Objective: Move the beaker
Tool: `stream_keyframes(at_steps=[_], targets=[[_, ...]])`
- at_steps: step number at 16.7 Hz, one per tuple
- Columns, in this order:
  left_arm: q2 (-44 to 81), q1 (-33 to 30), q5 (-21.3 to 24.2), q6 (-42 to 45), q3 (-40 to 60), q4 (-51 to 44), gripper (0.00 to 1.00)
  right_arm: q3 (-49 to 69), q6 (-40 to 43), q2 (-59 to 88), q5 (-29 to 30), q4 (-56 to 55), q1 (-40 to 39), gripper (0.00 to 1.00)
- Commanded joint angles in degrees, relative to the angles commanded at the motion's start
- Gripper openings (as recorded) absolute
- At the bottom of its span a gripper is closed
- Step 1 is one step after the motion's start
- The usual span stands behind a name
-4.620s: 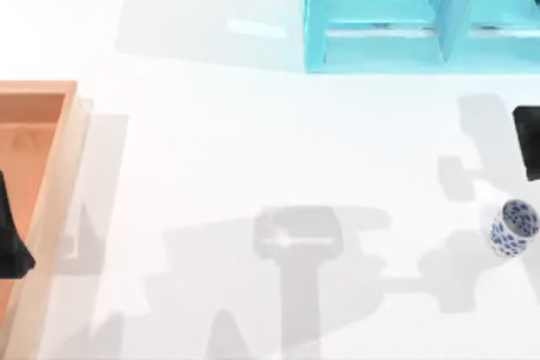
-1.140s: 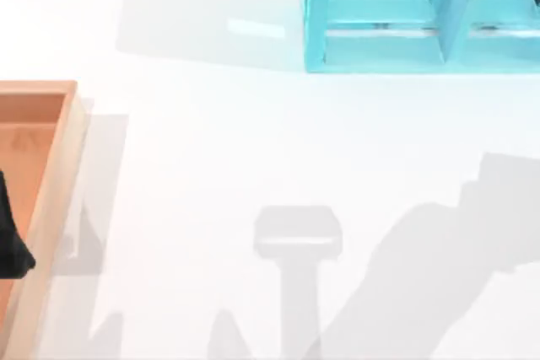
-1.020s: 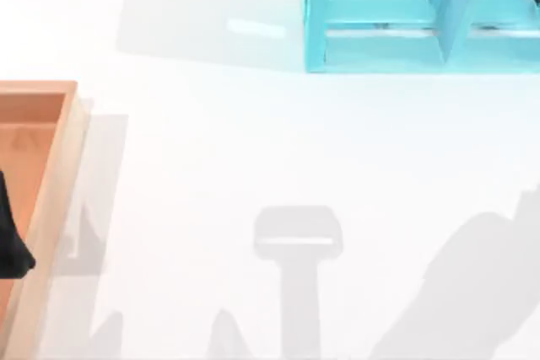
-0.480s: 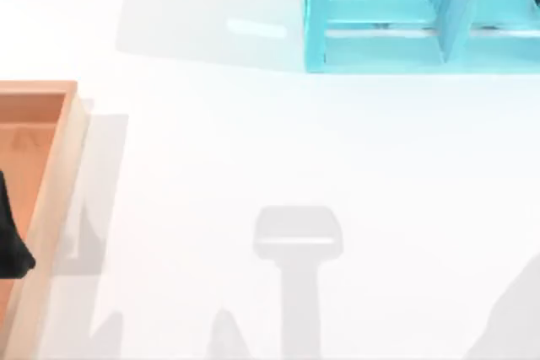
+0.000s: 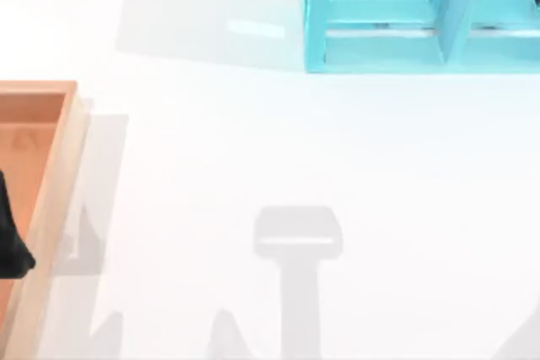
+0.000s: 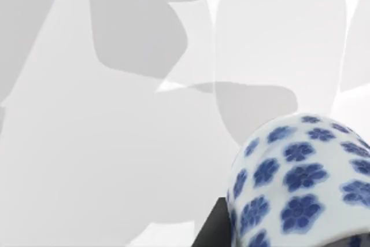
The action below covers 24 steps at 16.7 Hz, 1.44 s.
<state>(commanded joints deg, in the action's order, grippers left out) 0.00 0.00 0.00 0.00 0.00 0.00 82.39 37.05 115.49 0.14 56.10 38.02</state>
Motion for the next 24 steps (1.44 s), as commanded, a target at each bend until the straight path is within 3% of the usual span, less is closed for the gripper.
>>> stream_keyframes(at_steps=[5,18,24], targets=[[0.0,0.0,0.0,0.0,0.0,0.0,1.0,-1.2,0.1,0.8,0.0,-1.3,0.1,0.0],[0.0,0.0,0.0,0.0,0.0,0.0,1.0,-1.2,0.1,0.8,0.0,-1.3,0.1,0.98],[0.0,0.0,0.0,0.0,0.0,0.0,1.0,-1.2,0.1,0.8,0.0,-1.3,0.1,1.0]])
